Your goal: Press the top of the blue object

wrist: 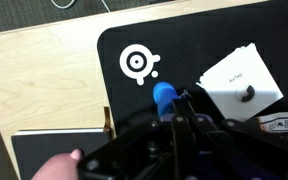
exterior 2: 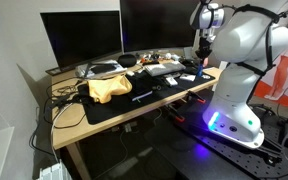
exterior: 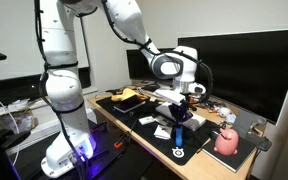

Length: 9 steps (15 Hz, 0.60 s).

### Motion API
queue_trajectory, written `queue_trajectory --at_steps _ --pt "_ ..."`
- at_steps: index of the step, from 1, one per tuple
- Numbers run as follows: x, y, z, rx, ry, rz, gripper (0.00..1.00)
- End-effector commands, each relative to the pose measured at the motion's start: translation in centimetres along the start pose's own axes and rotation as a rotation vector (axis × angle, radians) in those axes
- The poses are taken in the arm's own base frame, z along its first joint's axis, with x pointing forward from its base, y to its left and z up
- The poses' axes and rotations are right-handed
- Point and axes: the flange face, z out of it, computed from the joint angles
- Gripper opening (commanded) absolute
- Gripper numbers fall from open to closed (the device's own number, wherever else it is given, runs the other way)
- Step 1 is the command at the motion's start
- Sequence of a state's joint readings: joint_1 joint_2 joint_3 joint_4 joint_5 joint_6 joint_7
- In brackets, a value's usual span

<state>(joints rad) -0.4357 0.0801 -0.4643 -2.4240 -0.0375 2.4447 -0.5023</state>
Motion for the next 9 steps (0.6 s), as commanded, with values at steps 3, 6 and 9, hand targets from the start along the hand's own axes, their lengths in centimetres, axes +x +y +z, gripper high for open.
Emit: queue_trajectory --at_steps 3,6,9 --pt "1.1 0.2 0.5 0.002 -0.038 0.018 0.00" --pt "1.5 0.4 0.5 -0.004 -0.027 0.018 0.00" --pt "1.9 0.3 1.0 -0.009 -0.049 0.014 0.00"
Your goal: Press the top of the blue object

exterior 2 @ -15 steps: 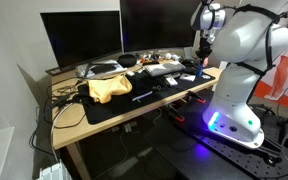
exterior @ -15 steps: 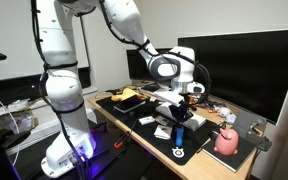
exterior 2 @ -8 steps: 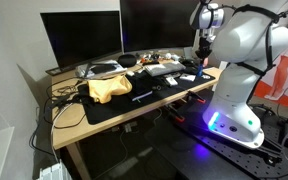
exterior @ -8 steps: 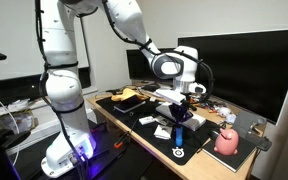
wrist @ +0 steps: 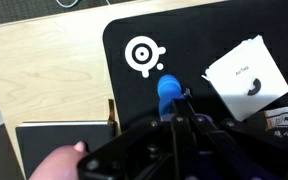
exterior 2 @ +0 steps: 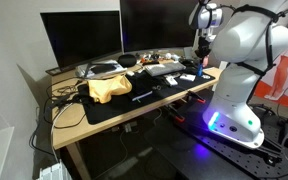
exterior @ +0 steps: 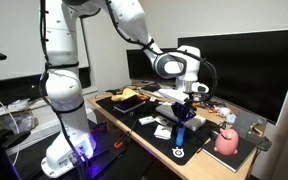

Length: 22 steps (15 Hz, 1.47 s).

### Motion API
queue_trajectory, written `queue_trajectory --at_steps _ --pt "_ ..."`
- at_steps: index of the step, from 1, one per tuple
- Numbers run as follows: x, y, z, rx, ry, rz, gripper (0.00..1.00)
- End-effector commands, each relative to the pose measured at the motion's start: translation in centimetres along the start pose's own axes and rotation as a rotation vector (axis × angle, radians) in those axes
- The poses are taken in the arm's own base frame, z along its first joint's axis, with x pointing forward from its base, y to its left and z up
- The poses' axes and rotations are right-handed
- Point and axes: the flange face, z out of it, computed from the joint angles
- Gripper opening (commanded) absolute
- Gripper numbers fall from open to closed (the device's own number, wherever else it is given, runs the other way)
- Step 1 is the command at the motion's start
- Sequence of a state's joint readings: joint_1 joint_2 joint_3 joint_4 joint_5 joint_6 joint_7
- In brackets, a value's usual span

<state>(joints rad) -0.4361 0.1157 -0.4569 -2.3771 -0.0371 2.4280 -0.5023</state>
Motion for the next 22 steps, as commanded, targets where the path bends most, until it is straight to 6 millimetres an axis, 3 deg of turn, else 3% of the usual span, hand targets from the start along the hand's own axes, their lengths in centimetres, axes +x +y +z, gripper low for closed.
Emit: queue_trajectory --at_steps 1,22 --pt "0.69 -0.15 1.29 0.004 -0.050 0.018 0.00" --pt "1.27 -0.36 2.16 0.032 -0.103 0.015 0.00"
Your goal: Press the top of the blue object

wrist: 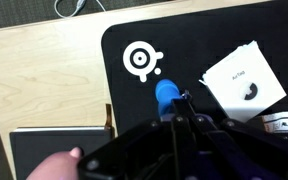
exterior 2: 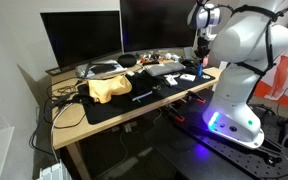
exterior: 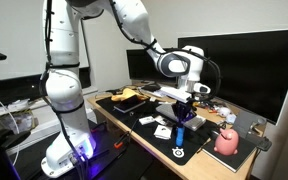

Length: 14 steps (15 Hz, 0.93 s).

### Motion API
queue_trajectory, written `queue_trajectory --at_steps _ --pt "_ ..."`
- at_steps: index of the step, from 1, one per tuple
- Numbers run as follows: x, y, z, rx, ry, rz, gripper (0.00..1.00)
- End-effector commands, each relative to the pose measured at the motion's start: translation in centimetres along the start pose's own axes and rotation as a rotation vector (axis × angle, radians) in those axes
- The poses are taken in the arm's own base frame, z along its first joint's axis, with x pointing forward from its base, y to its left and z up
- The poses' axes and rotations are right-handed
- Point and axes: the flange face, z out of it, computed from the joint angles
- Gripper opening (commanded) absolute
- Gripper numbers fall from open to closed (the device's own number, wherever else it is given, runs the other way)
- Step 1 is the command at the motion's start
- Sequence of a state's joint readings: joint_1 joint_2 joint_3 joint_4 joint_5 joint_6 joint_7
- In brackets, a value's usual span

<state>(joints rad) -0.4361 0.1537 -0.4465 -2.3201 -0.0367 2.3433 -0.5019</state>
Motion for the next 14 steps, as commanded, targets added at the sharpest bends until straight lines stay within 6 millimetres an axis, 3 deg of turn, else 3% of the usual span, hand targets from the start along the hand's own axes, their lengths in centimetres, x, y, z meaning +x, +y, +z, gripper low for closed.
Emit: queue_trajectory --at_steps 1,14 --pt "0.40 -0.41 2.06 0.018 -0.040 0.025 0.00" --pt "-0.06 -0.01 2.49 0.024 -0.053 0.032 0.00"
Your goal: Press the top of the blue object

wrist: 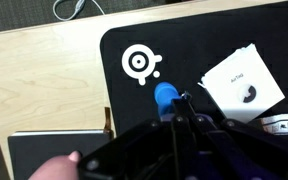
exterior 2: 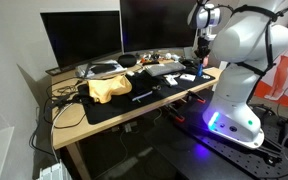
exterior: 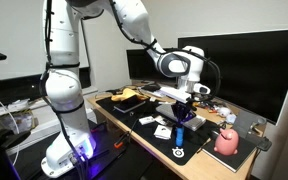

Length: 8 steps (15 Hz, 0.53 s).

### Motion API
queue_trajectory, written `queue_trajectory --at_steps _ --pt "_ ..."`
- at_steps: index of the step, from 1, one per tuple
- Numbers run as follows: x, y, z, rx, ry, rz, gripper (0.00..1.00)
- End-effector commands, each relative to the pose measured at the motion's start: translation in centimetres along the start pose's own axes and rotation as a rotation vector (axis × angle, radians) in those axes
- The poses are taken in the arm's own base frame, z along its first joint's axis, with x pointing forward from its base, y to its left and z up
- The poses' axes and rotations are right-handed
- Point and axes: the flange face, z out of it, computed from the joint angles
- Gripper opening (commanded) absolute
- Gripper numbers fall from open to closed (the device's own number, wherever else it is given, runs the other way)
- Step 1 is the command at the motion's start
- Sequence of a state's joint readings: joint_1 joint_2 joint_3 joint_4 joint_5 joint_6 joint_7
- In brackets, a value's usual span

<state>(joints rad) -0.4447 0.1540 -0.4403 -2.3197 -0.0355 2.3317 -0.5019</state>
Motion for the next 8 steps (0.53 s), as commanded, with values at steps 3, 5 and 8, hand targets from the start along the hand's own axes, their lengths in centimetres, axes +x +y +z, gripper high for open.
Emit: queue_trajectory --at_steps 3,5,8 --pt "0.07 -0.03 2.46 0.017 -0.043 0.031 0.00" --pt "0.13 -0.06 2.45 0.017 -0.042 0.032 0.00" --pt "0.06 0.07 1.96 0.024 -0.036 0.031 0.00"
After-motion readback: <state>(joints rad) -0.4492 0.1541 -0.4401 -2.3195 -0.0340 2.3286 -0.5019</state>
